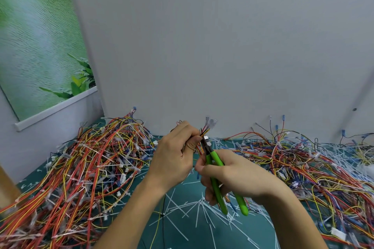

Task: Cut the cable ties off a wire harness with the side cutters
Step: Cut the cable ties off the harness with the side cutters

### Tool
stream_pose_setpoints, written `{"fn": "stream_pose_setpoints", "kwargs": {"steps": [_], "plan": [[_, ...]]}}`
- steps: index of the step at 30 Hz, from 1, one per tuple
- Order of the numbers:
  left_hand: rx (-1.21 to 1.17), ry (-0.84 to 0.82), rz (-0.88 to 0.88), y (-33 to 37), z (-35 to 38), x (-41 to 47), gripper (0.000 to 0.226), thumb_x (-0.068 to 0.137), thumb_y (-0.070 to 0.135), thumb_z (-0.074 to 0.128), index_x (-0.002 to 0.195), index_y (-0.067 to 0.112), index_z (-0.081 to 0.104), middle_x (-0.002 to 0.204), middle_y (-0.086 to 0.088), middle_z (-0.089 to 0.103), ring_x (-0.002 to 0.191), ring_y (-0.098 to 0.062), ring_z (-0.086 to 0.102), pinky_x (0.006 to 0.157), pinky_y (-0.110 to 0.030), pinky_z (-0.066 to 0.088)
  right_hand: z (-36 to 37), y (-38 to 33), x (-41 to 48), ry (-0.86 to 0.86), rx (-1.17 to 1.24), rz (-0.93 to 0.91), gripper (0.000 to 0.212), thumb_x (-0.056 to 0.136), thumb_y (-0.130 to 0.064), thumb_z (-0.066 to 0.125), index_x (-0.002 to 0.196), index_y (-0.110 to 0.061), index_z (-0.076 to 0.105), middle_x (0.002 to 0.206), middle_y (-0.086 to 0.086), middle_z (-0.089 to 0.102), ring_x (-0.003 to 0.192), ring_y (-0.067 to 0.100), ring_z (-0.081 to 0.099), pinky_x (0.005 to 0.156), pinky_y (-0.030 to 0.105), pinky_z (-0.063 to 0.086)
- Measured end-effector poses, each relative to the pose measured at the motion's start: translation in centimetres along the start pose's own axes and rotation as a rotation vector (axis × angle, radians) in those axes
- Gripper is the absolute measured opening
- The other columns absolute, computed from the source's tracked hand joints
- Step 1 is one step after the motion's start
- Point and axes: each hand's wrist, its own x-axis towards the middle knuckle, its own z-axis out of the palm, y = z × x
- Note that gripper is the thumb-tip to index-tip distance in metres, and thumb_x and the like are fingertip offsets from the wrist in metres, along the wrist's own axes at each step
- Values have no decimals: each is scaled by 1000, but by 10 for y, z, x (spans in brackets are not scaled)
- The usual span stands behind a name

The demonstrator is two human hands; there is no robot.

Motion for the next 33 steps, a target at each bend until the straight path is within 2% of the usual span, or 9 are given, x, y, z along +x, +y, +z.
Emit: {"fn": "stream_pose_setpoints", "kwargs": {"steps": [2, 6, 9, 13, 15, 21, 24, 28, 33], "plan": [[-8, 0, 6, 0, 0, 0, 17, 103, 15, 53, 89, 9, 60, 83, 8, 48, 71, -14, 47, 62, -32, 41, -1, 0, 0, -4, 8, -3, 11, 103, -14, 55, 94, -8, 57, 76, 13, 57, 64, 32, 66, 66, 45, 59], [-13, 10, 0, 1, 0, 0, 17, 103, 15, 52, 89, 8, 60, 82, 8, 48, 72, -12, 46, 63, -26, 39, 1, 4, 3, 14, -21, -43, 16, 106, -16, 49, 96, -6, 56, 59, 4, 52, 47, 27, 58, 52, 38, 53], [-13, 16, -4, 1, -1, 0, 17, 103, 15, 52, 89, 9, 59, 82, 9, 46, 72, -9, 46, 64, -21, 37, 1, 8, 5, 57, -3, -48, 20, 109, -18, 46, 100, -6, 59, 56, 2, 49, 43, 25, 52, 53, 41, 52], [-18, 14, -10, -1, 1, -1, 17, 103, 14, 53, 88, 9, 58, 81, 9, 46, 71, -11, 46, 62, -27, 39, 2, 7, 5, 59, 30, -34, 22, 110, -19, 45, 101, -6, 60, 56, 1, 50, 44, 23, 51, 53, 39, 53], [-34, 13, -25, -1, 1, -1, 18, 104, 14, 52, 87, 10, 57, 81, 10, 46, 71, -10, 46, 62, -27, 38, 4, 6, 5, 54, 49, -32, 20, 110, -18, 45, 101, -6, 58, 59, 3, 51, 48, 25, 53, 57, 43, 54], [-108, 41, -123, 4, 3, -2, 20, 104, 24, 50, 85, 21, 56, 77, 12, 49, 69, -12, 49, 61, -23, 39, 6, 1, 2, 42, 10, -67, 17, 105, -17, 55, 92, -7, 55, 77, 17, 54, 65, 32, 61, 73, 64, 57], [-166, 71, -231, 5, 6, -3, 20, 103, 29, 50, 85, 24, 57, 73, 13, 51, 66, -10, 50, 60, -20, 39, 6, 2, 3, 46, 8, -66, 19, 105, -19, 54, 89, -8, 53, 77, 15, 57, 64, 32, 62, 72, 62, 57], [-171, 65, -258, 5, 6, -3, 20, 102, 31, 50, 83, 26, 56, 70, 12, 49, 61, -8, 47, 57, -17, 36, 8, 4, 5, 64, -11, -71, 22, 107, -23, 53, 89, -10, 52, 73, 10, 57, 58, 28, 61, 66, 53, 58], [-166, 78, -306, 5, 9, -3, 22, 104, 23, 52, 83, 25, 57, 67, 13, 51, 59, -7, 48, 55, -15, 36, 9, 6, 7, 129, -42, -66, 33, 108, -29, 50, 100, 2, 51, 61, -1, 52, 49, 21, 54, 53, 39, 54]]}}
